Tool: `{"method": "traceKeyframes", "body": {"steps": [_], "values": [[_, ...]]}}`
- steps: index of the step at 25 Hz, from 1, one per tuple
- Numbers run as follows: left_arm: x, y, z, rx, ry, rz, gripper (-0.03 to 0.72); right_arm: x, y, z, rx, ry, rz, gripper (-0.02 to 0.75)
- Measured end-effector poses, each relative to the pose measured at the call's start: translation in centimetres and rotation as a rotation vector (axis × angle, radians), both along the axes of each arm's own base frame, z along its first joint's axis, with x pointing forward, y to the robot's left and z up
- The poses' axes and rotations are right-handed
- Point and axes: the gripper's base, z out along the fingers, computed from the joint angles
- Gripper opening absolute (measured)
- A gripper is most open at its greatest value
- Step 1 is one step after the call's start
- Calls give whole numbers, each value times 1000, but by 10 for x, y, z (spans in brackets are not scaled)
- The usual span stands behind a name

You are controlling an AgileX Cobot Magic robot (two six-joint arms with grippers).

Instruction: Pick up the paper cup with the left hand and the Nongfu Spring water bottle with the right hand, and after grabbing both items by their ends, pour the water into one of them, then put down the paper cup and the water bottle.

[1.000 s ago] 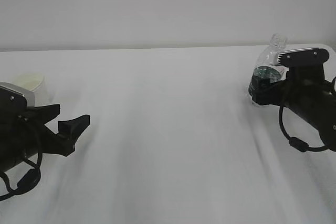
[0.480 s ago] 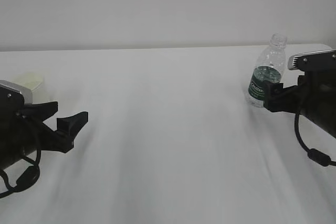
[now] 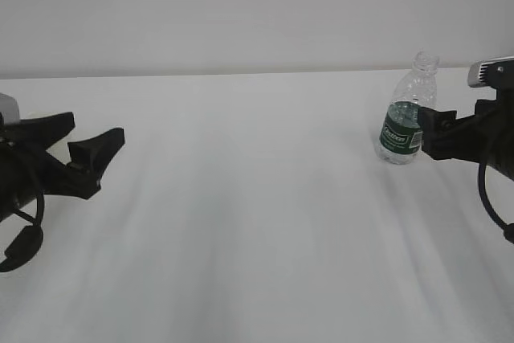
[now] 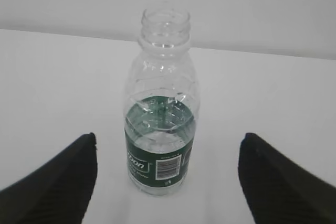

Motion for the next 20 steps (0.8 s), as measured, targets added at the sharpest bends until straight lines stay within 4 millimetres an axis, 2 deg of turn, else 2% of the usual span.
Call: {"method": "traceKeyframes", "body": {"steps": [10,20], "values": [[-17,7,57,-7,-106,25,587,-20,-2,44,14,-39,6,610],[-50,19,102,11,-151,54,587,-49,-5,86,27,-86,14,601]]}}
